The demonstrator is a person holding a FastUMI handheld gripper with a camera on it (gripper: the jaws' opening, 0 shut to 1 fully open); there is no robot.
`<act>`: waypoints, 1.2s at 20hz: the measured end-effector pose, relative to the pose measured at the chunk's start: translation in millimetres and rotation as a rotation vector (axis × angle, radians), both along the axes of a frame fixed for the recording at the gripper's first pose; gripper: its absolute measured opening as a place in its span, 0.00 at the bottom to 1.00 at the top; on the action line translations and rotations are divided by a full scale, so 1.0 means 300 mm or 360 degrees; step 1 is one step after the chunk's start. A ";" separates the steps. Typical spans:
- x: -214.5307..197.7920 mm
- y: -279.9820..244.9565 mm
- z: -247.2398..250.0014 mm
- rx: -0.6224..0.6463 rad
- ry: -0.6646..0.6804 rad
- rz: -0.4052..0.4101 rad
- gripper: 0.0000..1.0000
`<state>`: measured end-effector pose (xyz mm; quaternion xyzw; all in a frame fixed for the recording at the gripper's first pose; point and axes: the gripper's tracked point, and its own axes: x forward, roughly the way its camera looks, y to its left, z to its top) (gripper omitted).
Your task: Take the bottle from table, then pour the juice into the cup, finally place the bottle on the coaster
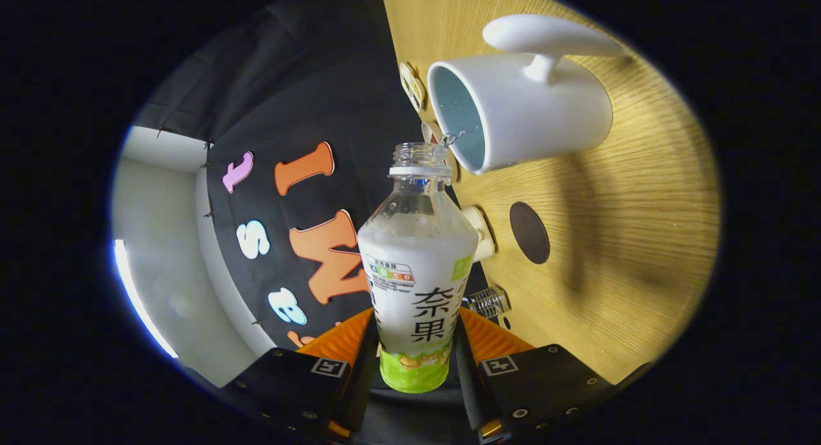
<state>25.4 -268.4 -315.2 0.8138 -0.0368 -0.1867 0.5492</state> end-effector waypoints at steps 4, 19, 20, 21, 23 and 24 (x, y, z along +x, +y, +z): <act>-0.004 -0.001 -0.002 0.0015 -0.0006 -0.0002 0.61; -0.002 -0.018 0.005 0.0133 -0.0056 -0.0051 0.61; -0.005 -0.015 0.008 0.0143 -0.0059 -0.0058 0.61; -0.003 -0.014 0.007 0.0153 -0.0064 -0.0060 0.61; -0.005 -0.020 0.007 0.0170 -0.0072 -0.0069 0.61; -0.007 -0.020 0.004 0.0181 -0.0071 -0.0072 0.61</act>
